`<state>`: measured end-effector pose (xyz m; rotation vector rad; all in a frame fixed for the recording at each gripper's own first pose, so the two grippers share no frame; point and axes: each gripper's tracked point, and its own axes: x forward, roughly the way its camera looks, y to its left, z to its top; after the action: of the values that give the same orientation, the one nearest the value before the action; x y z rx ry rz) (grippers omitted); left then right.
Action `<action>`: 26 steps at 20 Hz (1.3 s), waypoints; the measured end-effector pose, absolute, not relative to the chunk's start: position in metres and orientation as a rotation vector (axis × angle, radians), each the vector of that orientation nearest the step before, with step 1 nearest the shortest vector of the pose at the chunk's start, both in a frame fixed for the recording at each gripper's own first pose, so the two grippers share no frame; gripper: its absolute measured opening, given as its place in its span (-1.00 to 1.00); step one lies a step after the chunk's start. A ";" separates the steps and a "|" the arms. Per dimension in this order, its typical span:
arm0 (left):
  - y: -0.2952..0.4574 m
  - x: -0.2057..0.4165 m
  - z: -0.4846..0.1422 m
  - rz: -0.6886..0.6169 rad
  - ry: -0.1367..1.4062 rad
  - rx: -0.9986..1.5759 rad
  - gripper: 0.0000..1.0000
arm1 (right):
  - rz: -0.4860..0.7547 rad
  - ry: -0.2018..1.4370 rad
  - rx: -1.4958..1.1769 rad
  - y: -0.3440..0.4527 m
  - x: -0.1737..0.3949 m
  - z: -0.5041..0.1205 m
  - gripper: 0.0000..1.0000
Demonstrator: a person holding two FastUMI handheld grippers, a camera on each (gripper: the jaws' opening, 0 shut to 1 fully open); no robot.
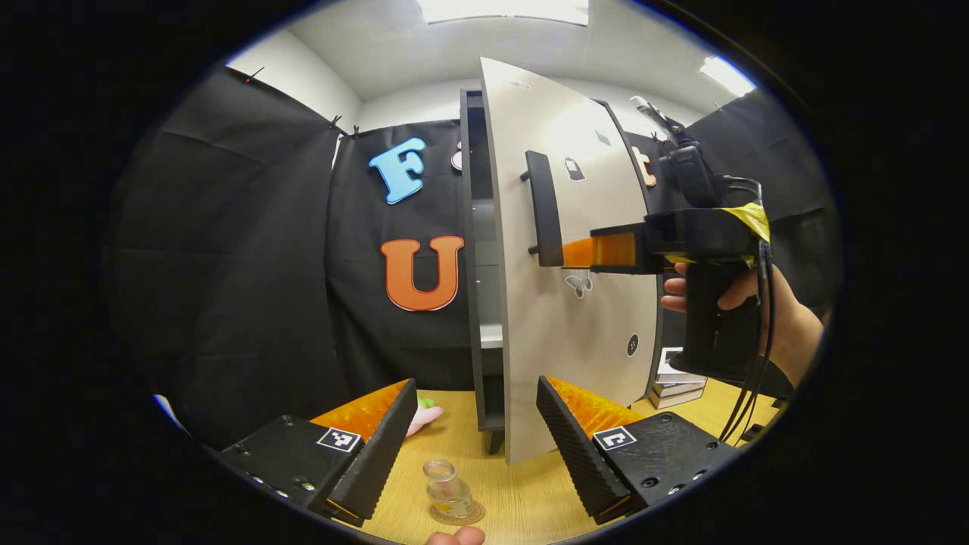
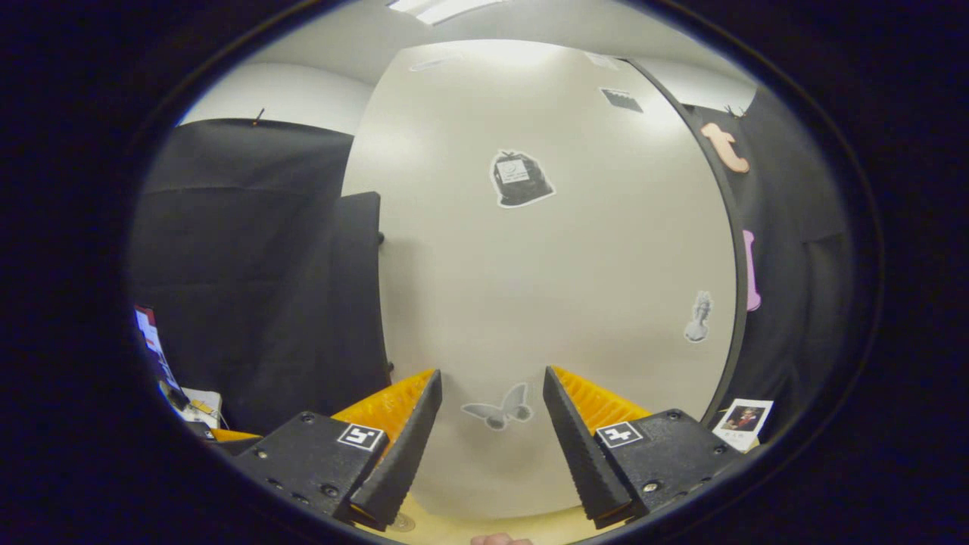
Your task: Open the cabinet door with the right hand, grasp the bottle in the cabinet with the left hand and place it on the coaster, then close the cabinet door with the right hand.
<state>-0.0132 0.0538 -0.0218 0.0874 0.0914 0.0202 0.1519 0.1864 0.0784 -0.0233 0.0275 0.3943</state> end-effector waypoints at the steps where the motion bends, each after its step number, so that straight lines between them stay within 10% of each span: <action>1: 0.052 -0.012 -0.021 0.019 0.091 0.081 0.91 | 0.378 0.014 -0.038 0.178 0.146 0.080 0.75; 26: 0.007 -0.028 -0.019 0.028 0.045 0.046 0.92 | -0.013 0.011 0.017 -0.049 -0.032 0.022 0.77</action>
<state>-0.0284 0.0074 -0.0186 0.0459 0.0449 0.0284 -0.0322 -0.0488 0.0222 0.0169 0.0114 -0.0125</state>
